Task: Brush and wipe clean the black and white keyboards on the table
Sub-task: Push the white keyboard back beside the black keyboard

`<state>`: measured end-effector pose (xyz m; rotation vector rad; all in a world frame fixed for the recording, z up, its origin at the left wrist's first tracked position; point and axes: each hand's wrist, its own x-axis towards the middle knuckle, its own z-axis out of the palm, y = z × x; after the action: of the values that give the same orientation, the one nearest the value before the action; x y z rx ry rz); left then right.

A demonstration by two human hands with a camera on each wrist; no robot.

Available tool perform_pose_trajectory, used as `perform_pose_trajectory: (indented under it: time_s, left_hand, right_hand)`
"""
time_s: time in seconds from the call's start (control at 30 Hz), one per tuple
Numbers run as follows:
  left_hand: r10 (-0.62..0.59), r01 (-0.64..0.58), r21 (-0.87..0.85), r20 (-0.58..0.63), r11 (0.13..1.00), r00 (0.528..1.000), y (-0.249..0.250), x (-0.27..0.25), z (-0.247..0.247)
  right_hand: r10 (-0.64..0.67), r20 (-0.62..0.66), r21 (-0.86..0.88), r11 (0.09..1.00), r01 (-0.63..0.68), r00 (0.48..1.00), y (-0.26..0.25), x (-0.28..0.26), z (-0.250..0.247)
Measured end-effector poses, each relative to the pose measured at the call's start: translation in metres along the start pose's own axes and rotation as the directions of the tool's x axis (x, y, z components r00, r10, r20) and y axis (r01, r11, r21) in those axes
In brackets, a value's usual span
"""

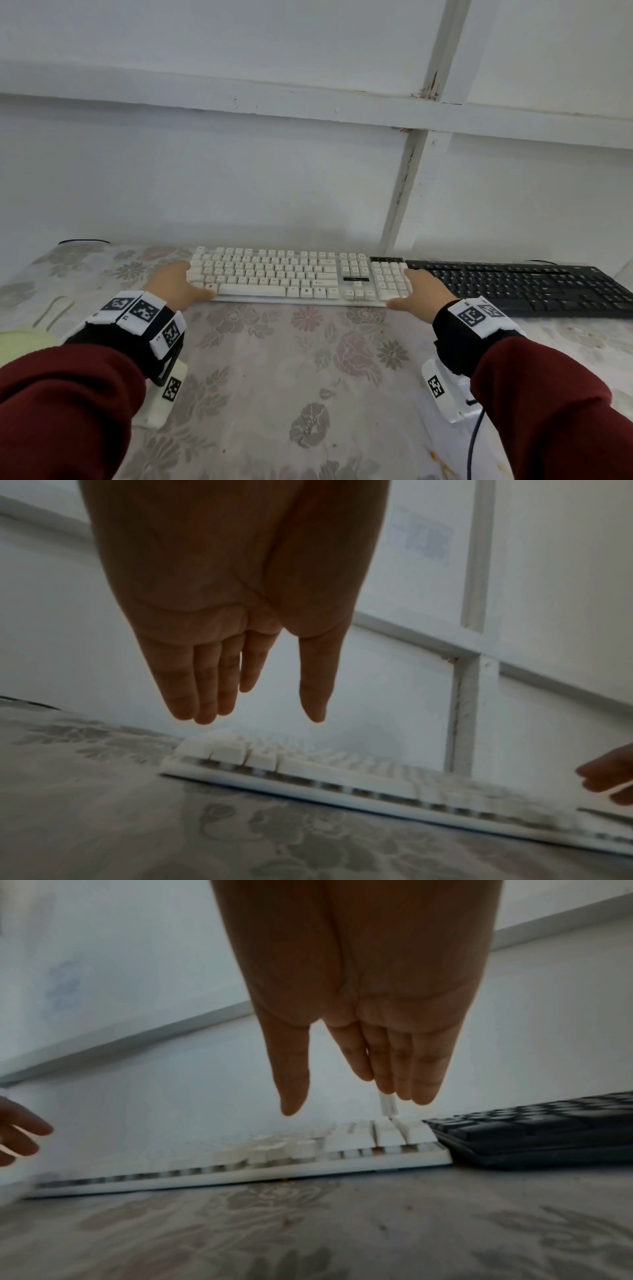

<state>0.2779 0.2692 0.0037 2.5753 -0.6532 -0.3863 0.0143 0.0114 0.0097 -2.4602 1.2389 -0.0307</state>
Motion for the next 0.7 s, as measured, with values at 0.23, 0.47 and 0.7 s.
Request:
perform_pose_trajectory:
  time_s: [0.23,0.47,0.7]
  left_hand:
    - [0.132,-0.141,-0.185,-0.061,0.973,0.989,-0.006,-0.084,-0.022]
    - [0.258,-0.288,-0.384,-0.128,0.877,0.957,-0.055,-0.154,-0.064]
    - [0.302,-0.303,-0.311,-0.052,0.901,0.952,-0.156,-0.169,-0.114]
  right_hand:
    - [-0.166,0.032,0.155,0.975,0.159,0.986,-0.039,-0.064,-0.001]
    - [-0.369,0.097,0.333,0.887,0.319,0.924,-0.127,-0.138,0.037]
    - [-0.507,0.27,0.389,0.835,0.389,0.819,-0.234,-0.194,0.107]
